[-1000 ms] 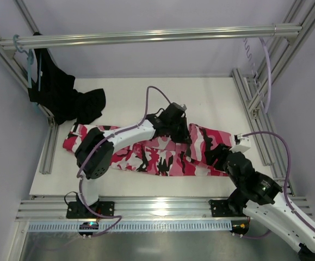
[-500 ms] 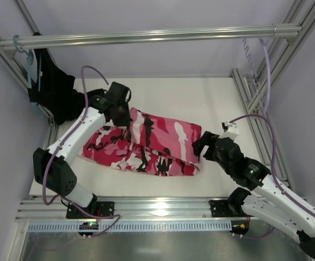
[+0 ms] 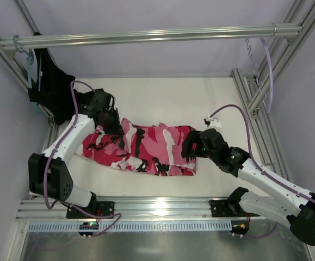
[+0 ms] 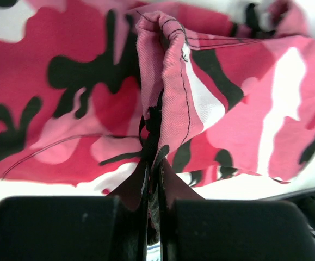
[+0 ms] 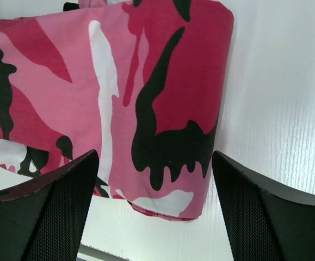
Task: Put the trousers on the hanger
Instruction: Fold the trousers
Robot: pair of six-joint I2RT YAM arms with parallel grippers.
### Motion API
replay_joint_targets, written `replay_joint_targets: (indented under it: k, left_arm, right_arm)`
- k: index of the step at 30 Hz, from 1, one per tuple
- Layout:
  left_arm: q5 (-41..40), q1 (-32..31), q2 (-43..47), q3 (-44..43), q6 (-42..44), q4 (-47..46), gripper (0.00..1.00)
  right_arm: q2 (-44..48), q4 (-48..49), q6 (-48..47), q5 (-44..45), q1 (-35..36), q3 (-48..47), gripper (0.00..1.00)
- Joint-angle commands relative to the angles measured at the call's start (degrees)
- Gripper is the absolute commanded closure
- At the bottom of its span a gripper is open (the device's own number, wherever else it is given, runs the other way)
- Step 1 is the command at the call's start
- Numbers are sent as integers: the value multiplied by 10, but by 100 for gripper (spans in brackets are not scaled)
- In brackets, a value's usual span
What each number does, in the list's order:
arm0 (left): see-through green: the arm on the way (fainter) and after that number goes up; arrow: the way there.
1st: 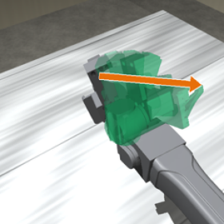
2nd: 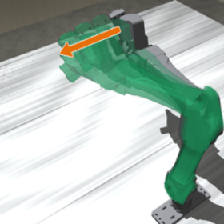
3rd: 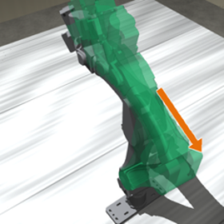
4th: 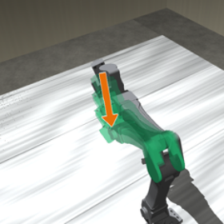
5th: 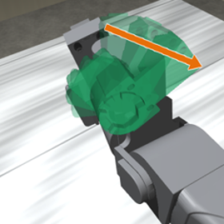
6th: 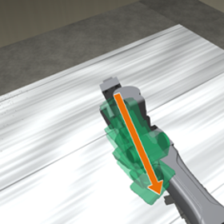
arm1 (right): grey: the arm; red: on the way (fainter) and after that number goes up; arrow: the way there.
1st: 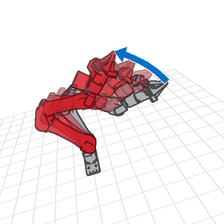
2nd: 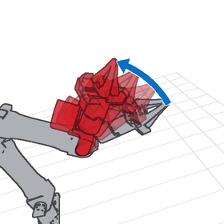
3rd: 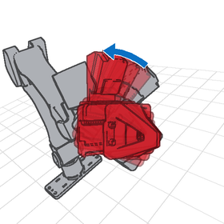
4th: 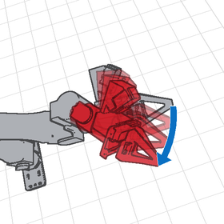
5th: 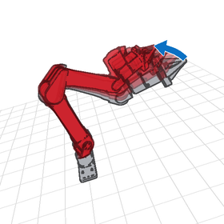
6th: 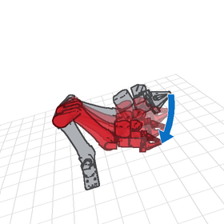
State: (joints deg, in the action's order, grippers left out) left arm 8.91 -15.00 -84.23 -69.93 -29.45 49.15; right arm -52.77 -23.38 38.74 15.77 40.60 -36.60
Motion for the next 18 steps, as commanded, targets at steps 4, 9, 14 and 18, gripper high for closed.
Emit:
replay_joint_targets:
  k: [4,9,14,18]
  left_arm:
    - [82,-58,17,-49,-52,-107,100]
    - [110,-172,-40,-147,-126,-178,100]
    - [117,-242,-102,-195,-184,-238,100]
    - [129,-283,-152,-195,-263,-329,100]
  right_arm:
    - [21,-27,-22,20,-3,-58,14]
    - [82,5,-55,-67,-3,-74,13]
    - [72,15,-52,-116,-3,-107,14]
    - [79,31,-37,-128,-3,-102,14]
